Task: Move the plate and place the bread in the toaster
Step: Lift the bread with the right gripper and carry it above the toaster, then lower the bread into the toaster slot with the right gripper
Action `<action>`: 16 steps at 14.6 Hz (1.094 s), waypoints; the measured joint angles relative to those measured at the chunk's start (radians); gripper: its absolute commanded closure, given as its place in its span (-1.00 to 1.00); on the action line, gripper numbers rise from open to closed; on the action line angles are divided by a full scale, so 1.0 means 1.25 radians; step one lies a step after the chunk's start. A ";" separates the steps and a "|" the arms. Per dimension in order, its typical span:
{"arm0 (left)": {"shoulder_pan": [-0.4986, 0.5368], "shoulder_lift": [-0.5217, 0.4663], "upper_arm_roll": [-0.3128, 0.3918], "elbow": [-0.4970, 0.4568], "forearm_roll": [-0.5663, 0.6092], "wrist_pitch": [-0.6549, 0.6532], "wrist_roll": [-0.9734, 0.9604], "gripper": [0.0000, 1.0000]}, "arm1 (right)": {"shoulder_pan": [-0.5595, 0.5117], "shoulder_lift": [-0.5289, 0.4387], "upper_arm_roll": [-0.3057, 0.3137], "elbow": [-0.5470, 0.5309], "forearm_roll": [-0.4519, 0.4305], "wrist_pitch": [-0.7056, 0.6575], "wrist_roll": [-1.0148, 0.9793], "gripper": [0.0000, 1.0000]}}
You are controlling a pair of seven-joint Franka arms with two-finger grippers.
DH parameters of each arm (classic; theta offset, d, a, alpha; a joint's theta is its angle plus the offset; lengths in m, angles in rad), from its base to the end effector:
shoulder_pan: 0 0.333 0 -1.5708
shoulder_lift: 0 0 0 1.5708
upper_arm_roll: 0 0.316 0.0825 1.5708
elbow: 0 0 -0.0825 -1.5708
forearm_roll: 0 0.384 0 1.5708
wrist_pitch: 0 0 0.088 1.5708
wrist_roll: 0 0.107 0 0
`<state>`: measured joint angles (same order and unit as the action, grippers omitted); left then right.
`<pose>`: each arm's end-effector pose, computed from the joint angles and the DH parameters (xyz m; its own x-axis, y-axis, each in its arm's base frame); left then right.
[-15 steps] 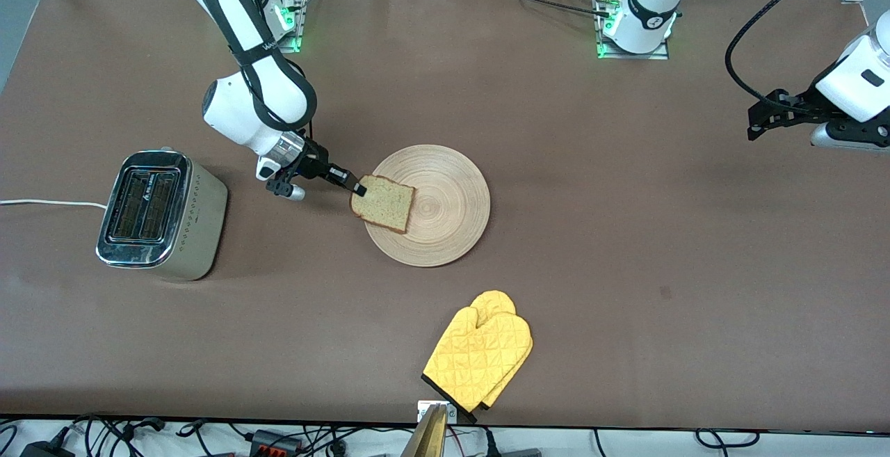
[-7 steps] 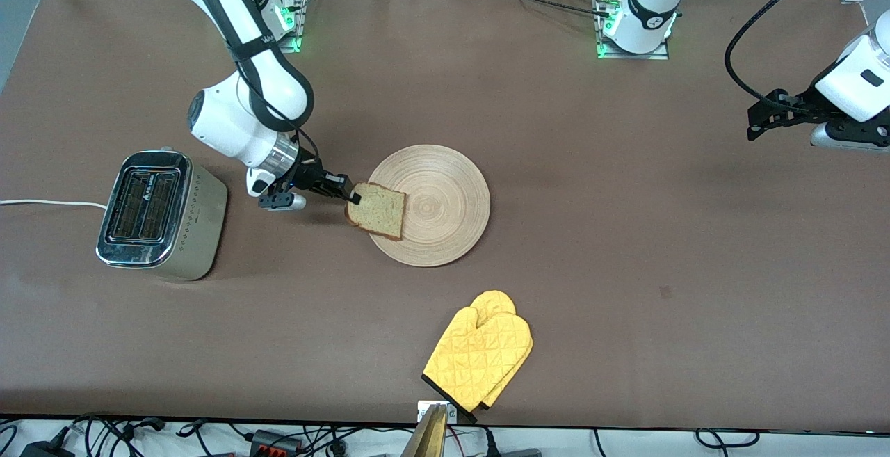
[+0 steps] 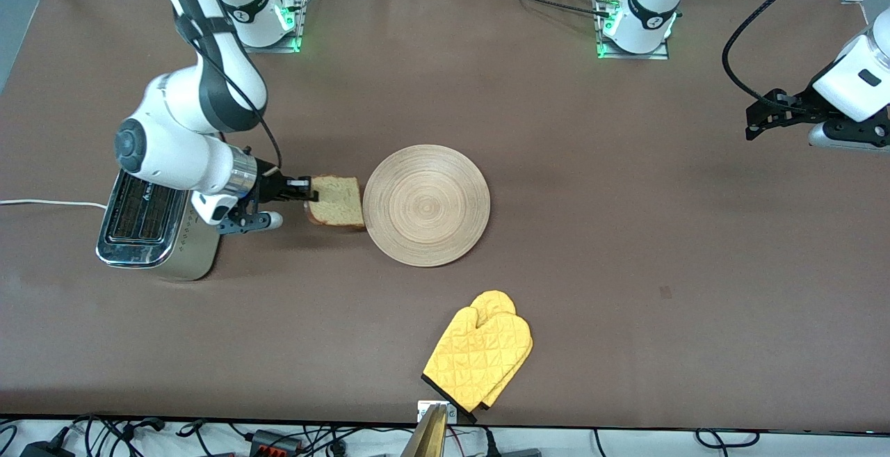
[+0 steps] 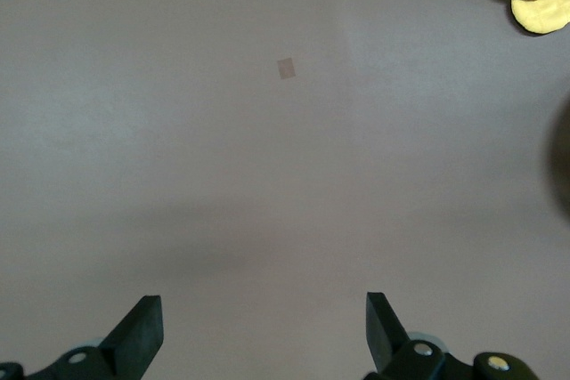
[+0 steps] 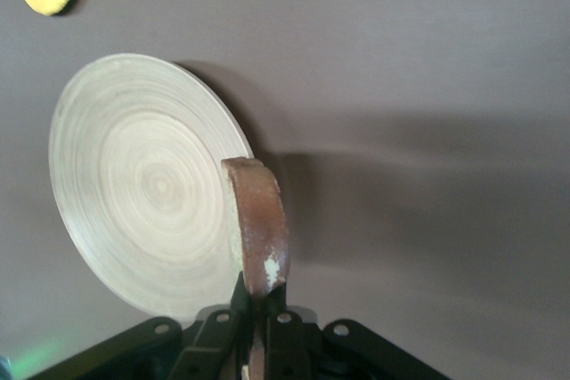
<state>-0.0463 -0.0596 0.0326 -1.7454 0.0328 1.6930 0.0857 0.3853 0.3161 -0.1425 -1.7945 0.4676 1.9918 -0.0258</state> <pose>0.5432 -0.0039 0.5849 0.9946 -0.1032 0.0045 -0.1030 -0.9942 -0.0311 0.5997 0.1834 0.3707 0.9875 0.0793 -0.1359 0.0268 -0.9359 -0.3512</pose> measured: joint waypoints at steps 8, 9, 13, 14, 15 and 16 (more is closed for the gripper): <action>-0.001 0.000 -0.001 0.000 0.000 0.000 0.000 -1.00 | -0.106 -0.009 -0.027 0.286 -0.255 -0.465 -0.003 1.00; -0.002 0.000 -0.001 0.001 0.000 0.000 0.000 -1.00 | -0.106 -0.010 -0.026 0.304 -0.300 -0.495 -0.003 1.00; -0.005 0.000 -0.001 0.004 0.000 0.000 -0.001 -1.00 | -0.109 -0.010 -0.027 0.335 -0.457 -0.549 -0.003 1.00; -0.005 0.000 -0.001 0.004 0.000 -0.001 -0.001 -1.00 | -0.115 -0.007 -0.027 0.338 -0.486 -0.548 -0.009 1.00; -0.005 0.000 -0.001 0.004 0.000 -0.002 -0.001 -1.00 | -0.125 -0.002 -0.027 0.344 -0.506 -0.541 -0.030 1.00; -0.005 0.000 -0.001 0.004 0.000 -0.003 -0.001 -1.00 | -0.140 0.006 -0.028 0.354 -0.514 -0.528 -0.059 1.00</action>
<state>-0.0531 -0.0597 0.0312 -1.7406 0.0328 1.6898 0.0846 0.2102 0.3237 -0.1778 -1.3519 -0.1753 1.3320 -0.0997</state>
